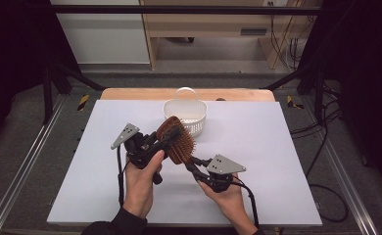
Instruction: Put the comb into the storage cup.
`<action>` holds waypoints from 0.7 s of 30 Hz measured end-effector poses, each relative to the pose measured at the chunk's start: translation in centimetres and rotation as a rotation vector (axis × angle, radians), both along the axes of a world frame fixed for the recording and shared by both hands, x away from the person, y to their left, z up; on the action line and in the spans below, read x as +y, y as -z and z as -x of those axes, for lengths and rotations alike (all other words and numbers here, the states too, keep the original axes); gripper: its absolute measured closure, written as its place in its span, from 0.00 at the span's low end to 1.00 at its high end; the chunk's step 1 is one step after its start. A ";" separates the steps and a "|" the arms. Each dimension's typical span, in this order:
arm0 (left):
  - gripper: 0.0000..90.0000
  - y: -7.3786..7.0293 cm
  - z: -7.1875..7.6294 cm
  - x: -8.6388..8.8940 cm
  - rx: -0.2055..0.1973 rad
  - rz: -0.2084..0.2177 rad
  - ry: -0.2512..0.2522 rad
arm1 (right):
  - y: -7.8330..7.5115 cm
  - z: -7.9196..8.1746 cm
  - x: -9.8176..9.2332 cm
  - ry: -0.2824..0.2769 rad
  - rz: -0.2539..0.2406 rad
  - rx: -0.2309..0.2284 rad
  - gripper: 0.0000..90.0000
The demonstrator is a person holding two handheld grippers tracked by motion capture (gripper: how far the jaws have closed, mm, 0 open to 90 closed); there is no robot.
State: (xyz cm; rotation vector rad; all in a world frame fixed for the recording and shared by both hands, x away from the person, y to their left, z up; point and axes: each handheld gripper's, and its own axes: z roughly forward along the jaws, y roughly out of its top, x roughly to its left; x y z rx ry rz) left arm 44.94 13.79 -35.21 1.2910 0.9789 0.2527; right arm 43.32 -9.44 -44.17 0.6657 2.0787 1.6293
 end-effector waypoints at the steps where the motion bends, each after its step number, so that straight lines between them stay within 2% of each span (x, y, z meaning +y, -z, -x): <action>1: 0.57 0.0 0.0 0.0 -0.004 -0.005 0.001 | 0.0 0.0 0.0 0.000 -0.005 0.001 0.80; 3: 0.57 -0.2 -0.2 0.0 -0.006 -0.010 0.007 | 0.0 -0.1 0.1 -0.001 -0.011 0.002 0.79; 4: 0.57 -0.2 -0.3 -0.1 -0.008 -0.014 0.009 | 0.0 -0.1 0.1 0.000 -0.016 -0.002 0.75; 6: 0.57 -0.3 -0.5 -0.1 -0.016 -0.024 0.012 | 0.0 -0.2 0.1 0.016 -0.028 -0.005 0.61; 8: 0.57 -0.4 -0.7 0.0 -0.019 -0.026 0.006 | 0.0 -0.2 -0.2 0.047 -0.051 0.015 0.45; 9: 0.57 -0.4 -0.8 0.1 -0.021 -0.024 0.006 | 0.0 -0.2 -0.2 0.047 -0.051 0.015 0.45; 13: 0.57 -0.5 -1.0 0.6 -0.014 -0.015 -0.001 | -0.4 0.1 -1.4 0.098 -0.071 -0.026 0.29; 15: 0.57 -0.5 -0.9 0.9 -0.009 -0.008 -0.012 | -0.3 0.1 -2.2 0.127 -0.073 -0.038 0.26; 21: 0.57 -0.5 -0.9 1.5 -0.009 -0.019 -0.027 | 0.3 -0.6 -3.8 0.216 -0.083 -0.019 0.20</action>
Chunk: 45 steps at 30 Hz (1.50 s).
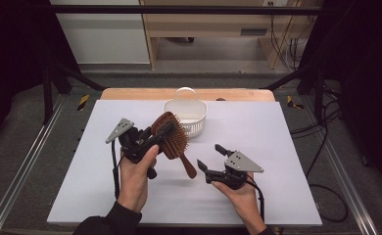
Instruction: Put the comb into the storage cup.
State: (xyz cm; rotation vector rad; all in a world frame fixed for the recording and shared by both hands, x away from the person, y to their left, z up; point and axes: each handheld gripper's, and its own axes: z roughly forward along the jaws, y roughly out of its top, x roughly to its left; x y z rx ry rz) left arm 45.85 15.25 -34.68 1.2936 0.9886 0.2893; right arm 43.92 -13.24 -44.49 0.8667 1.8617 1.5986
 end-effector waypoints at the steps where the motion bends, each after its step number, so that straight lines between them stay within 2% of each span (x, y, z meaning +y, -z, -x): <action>1: 0.57 0.0 0.0 0.0 -0.002 0.001 0.000 | 0.0 0.0 -0.1 0.016 0.000 -0.003 0.19; 4: 0.57 0.0 0.1 0.0 0.004 0.010 0.005 | 0.1 -0.1 -0.3 0.068 0.017 -0.032 0.14; 6: 0.57 -0.1 0.2 -0.1 0.001 0.007 0.007 | 0.1 -0.1 -0.4 0.085 0.011 -0.039 0.13; 8: 0.57 -0.2 0.2 -0.1 -0.007 -0.010 0.003 | 0.2 -0.3 -0.6 0.095 -0.005 -0.029 0.12; 19: 0.57 0.0 0.5 0.3 -0.007 -0.013 -0.003 | 0.6 -0.5 -0.7 0.056 0.000 0.012 0.11; 26: 0.56 -0.3 0.8 0.9 -0.016 -0.017 -0.022 | 0.7 -0.9 -1.1 0.066 -0.014 0.056 0.09; 29: 0.56 -0.5 0.8 1.2 -0.024 -0.006 -0.028 | 0.7 -0.8 -1.3 0.072 -0.008 0.054 0.08; 33: 0.56 -0.8 1.0 1.3 -0.040 -0.018 -0.032 | 0.8 -1.0 -1.6 0.083 -0.008 0.053 0.08; 38: 0.56 -1.0 1.1 1.4 -0.055 0.016 -0.038 | 0.9 -1.2 -2.1 0.101 -0.001 0.053 0.08; 40: 0.56 -1.1 1.1 1.4 -0.061 0.017 -0.037 | 0.9 -1.3 -2.3 0.108 0.005 0.050 0.08; 45: 0.57 -1.2 0.8 1.5 -0.053 0.030 -0.026 | 0.9 -1.3 -2.4 0.125 0.022 0.036 0.09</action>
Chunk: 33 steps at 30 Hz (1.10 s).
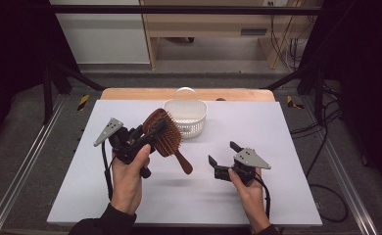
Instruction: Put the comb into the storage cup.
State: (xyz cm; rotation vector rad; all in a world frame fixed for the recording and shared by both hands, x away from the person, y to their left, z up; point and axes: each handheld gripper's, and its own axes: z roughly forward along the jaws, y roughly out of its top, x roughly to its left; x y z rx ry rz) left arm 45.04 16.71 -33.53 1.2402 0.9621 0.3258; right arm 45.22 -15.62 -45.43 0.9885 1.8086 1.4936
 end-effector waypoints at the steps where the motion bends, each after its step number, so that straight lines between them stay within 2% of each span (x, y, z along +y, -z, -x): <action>1: 0.56 -0.1 0.0 0.0 -0.002 -0.002 -0.002 | 0.0 0.0 0.0 0.000 -0.003 -0.001 0.09; 7: 0.57 -0.2 0.3 0.4 -0.016 -0.007 -0.025 | 0.3 0.0 -0.5 0.021 -0.005 -0.026 0.09; 10: 0.56 -0.3 0.3 0.5 -0.005 -0.004 -0.041 | 0.5 -0.2 -0.6 0.031 0.029 -0.046 0.07; 12: 0.56 -0.7 0.4 0.5 -0.013 -0.003 -0.044 | 0.5 -0.1 -0.7 0.044 0.042 -0.066 0.06; 16: 0.56 -1.8 0.7 0.5 -0.026 0.003 -0.049 | 0.6 0.1 -1.4 0.110 0.061 -0.090 0.03; 20: 0.56 -3.2 0.4 0.5 -0.053 -0.005 -0.063 | 0.7 0.3 -2.6 0.133 0.053 -0.071 0.03; 24: 0.56 -4.2 -0.5 0.5 -0.056 -0.004 -0.072 | 0.5 0.3 -3.4 0.166 0.034 -0.052 0.03; 27: 0.57 -4.7 -1.1 0.2 -0.069 -0.016 -0.094 | 0.7 0.4 -3.7 0.130 0.030 -0.012 0.05; 33: 0.56 -5.6 -2.2 -0.2 -0.089 -0.011 -0.091 | 1.0 0.9 -4.7 0.120 0.009 -0.013 0.07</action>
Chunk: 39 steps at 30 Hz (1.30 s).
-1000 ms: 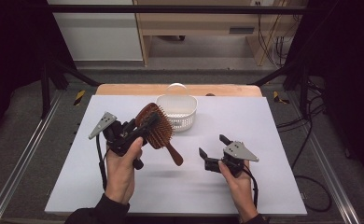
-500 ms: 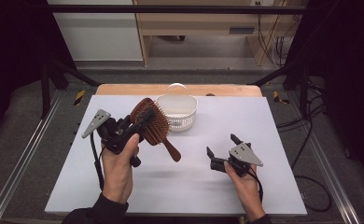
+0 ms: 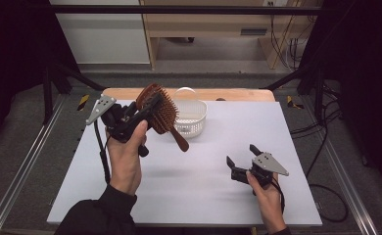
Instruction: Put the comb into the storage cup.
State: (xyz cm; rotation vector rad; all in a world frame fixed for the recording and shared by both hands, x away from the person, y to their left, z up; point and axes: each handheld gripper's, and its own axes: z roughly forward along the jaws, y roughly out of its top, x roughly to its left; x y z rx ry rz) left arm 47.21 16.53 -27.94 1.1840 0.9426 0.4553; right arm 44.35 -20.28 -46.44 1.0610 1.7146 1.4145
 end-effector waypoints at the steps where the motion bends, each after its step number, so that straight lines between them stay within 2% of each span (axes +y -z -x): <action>1: 0.56 -0.2 -0.2 0.0 -0.004 0.001 0.006 | -0.1 0.1 0.0 -0.012 -0.001 -0.006 0.07; 3: 0.56 -0.7 -0.7 0.0 -0.018 -0.005 0.002 | -0.2 0.4 0.0 -0.045 0.000 -0.018 0.06; 4: 0.56 -1.0 -1.0 0.1 -0.023 -0.013 -0.004 | -0.1 0.5 0.1 -0.055 0.017 -0.022 0.05; 6: 0.56 -1.4 -1.5 0.3 -0.030 -0.010 -0.015 | 0.2 0.9 0.0 -0.059 0.030 -0.022 0.05; 9: 0.56 -1.9 -2.6 0.6 -0.035 -0.002 -0.026 | 0.6 1.4 -0.2 -0.081 0.009 -0.014 0.06; 11: 0.56 -1.9 -3.0 0.6 -0.040 -0.010 -0.030 | 0.6 1.5 -0.3 -0.088 0.029 -0.028 0.05; 14: 0.56 -1.8 -3.7 0.5 -0.042 -0.016 -0.037 | 0.5 1.3 -0.7 -0.088 0.005 -0.028 0.05; 18: 0.56 -1.8 -4.6 0.0 -0.039 -0.023 -0.031 | 0.5 1.3 -0.9 -0.093 -0.003 -0.023 0.05; 22: 0.56 -2.1 -5.7 -0.8 -0.034 -0.064 -0.040 | 0.4 1.3 -1.1 -0.091 -0.010 -0.029 0.05; 27: 0.56 -2.7 -6.7 -1.5 -0.050 -0.102 -0.039 | 0.5 1.2 -1.3 -0.083 -0.016 -0.024 0.05; 34: 0.56 -2.9 -7.6 -2.0 -0.057 -0.107 -0.037 | 0.3 1.3 -1.4 -0.080 -0.023 -0.022 0.05; 37: 0.56 -2.7 -8.1 -2.1 -0.044 -0.082 -0.045 | 0.3 1.2 -1.4 -0.085 -0.033 -0.018 0.05; 39: 0.56 -2.5 -8.5 -2.1 -0.044 -0.072 -0.049 | 0.3 1.2 -1.5 -0.104 -0.062 -0.019 0.05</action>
